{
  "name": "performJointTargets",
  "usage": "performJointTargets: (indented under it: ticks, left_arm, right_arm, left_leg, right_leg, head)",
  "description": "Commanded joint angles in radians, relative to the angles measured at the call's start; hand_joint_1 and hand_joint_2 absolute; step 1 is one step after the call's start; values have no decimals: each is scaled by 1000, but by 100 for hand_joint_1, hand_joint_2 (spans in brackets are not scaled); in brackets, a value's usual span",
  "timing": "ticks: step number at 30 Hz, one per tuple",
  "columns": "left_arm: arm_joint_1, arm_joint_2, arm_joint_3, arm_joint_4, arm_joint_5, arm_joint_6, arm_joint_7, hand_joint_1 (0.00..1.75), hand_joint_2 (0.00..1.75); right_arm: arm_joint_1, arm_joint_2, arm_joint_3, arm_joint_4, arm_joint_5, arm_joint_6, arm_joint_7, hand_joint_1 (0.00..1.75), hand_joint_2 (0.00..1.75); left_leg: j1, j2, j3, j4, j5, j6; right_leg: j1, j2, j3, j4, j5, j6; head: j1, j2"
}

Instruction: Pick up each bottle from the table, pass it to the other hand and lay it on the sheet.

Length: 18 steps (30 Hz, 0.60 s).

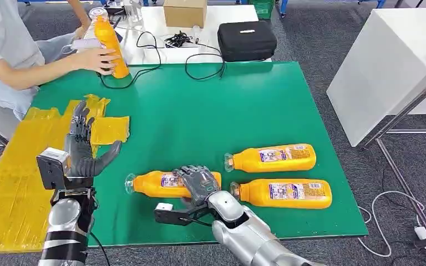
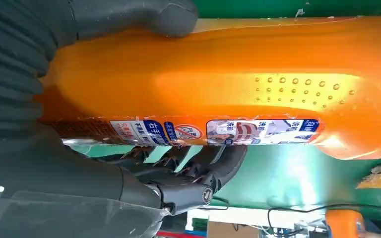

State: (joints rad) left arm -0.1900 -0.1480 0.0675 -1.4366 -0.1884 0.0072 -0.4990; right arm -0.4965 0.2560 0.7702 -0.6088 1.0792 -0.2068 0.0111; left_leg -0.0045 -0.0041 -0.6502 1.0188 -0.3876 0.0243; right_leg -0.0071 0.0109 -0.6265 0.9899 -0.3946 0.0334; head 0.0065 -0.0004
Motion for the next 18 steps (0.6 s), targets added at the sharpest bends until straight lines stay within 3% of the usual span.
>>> performJointTargets:
  ticks: [1,10,12,16,18]
  left_arm:
    - [9,-16,-20,4,8,-14,6,0,175]
    - [1,-29,-60,30,17,-26,19,0,175]
    - [-3,-30,-72,42,38,-39,31,0,175]
    - [-7,-37,-79,55,66,-43,53,0,175]
    - [-14,-43,-70,77,121,-47,126,0,175]
  right_arm:
    - [41,-32,-127,-58,45,-126,86,175,175]
    - [161,-49,-270,-290,15,-272,4,175,175]
    - [203,-41,-323,-349,-40,-351,-68,175,175]
    - [234,-38,-361,-396,-79,-378,-117,175,175]
    - [254,-27,-395,-420,-130,-413,-173,175,175]
  left_leg:
    - [1,-3,5,-1,-2,-2]
    - [1,-4,-1,0,-2,-1]
    - [1,-4,-2,0,-2,-1]
    - [1,-5,-2,0,-2,-1]
    - [1,-4,-2,0,-3,-2]
  right_leg:
    - [1,-4,6,-2,-2,-1]
    - [1,-4,1,-1,-3,0]
    - [1,-5,1,-1,-3,0]
    - [1,-5,1,-1,-3,0]
    - [1,-4,1,-1,-3,0]
  head:
    - [0,0]
    - [0,0]
    - [0,0]
    - [0,0]
    - [0,0]
